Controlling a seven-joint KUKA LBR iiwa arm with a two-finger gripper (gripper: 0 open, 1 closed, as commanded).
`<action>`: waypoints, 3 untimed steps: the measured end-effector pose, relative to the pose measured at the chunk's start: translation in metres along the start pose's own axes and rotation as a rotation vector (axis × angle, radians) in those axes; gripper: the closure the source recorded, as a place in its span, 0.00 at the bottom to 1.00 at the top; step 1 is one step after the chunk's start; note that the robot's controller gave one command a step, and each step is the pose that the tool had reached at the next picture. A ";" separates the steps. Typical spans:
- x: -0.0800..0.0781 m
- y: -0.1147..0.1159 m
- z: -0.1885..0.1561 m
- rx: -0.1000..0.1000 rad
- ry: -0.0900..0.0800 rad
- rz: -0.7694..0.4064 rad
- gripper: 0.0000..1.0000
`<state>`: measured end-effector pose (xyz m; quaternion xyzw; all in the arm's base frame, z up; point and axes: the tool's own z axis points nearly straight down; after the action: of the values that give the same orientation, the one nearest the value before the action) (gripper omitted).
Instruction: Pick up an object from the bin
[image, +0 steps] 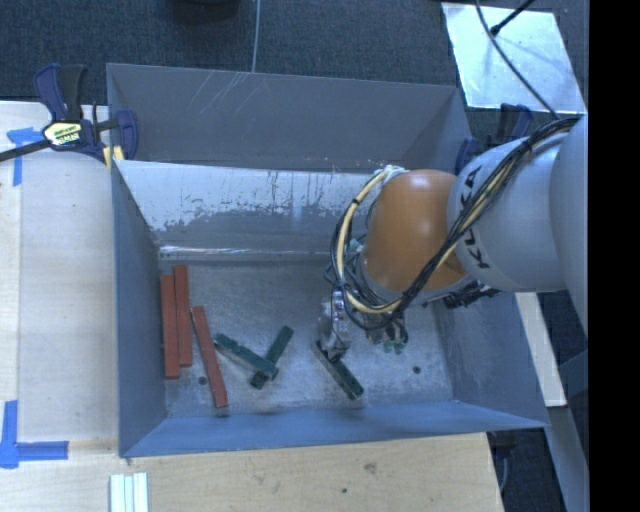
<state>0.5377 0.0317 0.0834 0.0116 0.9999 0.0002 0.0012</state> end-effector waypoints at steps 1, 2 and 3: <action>-0.030 -0.051 0.013 0.002 -0.004 -0.493 1.00; -0.030 -0.049 0.013 0.000 -0.002 -0.492 0.00; 0.004 0.028 -0.040 -0.003 -0.005 -0.578 0.00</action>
Offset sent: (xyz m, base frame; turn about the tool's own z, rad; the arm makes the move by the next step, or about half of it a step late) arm 0.0276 -0.0494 -0.0134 -0.4958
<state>0.5342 0.0598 0.1235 -0.2738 0.9618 0.0016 0.0035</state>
